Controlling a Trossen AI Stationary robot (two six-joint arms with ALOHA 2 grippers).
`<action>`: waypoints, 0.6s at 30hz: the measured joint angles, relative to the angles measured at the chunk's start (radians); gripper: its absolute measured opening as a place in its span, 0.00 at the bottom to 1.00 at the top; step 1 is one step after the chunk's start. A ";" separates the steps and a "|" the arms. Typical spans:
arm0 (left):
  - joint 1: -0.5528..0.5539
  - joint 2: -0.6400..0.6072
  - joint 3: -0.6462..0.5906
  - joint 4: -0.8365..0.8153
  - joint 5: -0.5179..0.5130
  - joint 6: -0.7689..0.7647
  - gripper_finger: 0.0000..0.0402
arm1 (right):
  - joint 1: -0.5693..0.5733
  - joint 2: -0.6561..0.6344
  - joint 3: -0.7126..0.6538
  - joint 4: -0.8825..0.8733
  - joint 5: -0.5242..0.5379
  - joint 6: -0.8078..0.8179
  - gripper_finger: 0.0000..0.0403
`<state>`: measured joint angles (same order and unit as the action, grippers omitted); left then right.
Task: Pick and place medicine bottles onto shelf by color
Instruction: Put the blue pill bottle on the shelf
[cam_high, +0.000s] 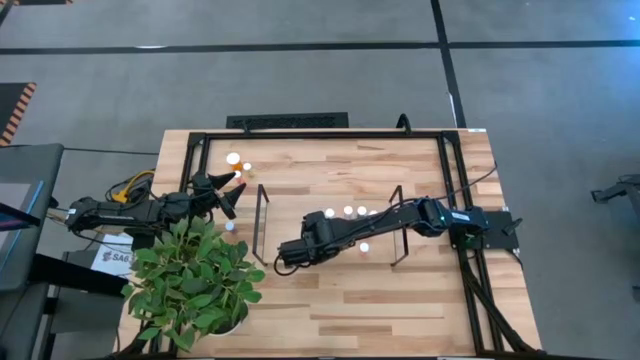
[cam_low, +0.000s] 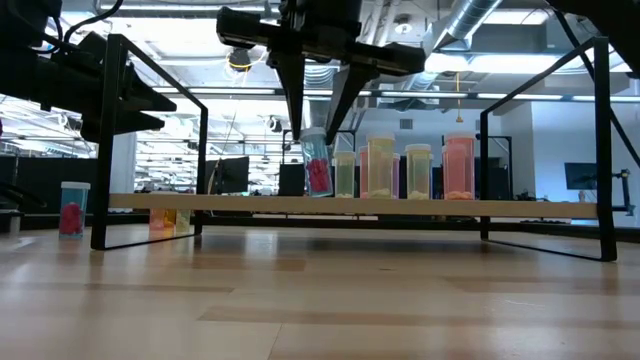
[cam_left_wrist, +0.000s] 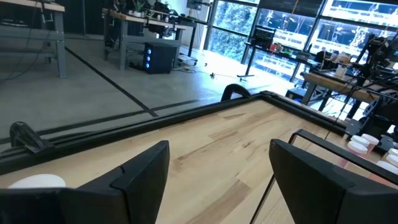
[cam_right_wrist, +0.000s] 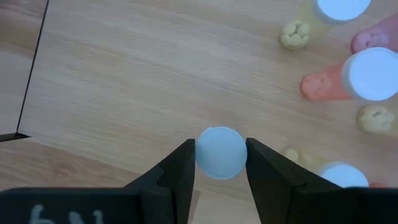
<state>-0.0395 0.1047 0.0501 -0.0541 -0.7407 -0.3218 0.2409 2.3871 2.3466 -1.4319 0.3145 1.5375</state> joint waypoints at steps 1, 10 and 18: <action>0.000 0.000 0.000 0.000 0.000 0.000 0.66 | 0.001 0.000 0.000 0.000 0.000 0.000 0.39; 0.000 0.000 0.000 0.000 0.000 0.000 0.66 | 0.015 0.005 0.000 -0.005 -0.005 0.007 0.39; 0.000 0.000 0.000 0.000 0.000 0.000 0.66 | 0.021 0.006 0.000 -0.015 -0.002 0.010 0.39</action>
<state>-0.0398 0.1048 0.0498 -0.0543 -0.7407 -0.3218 0.2623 2.3928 2.3466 -1.4471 0.3126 1.5475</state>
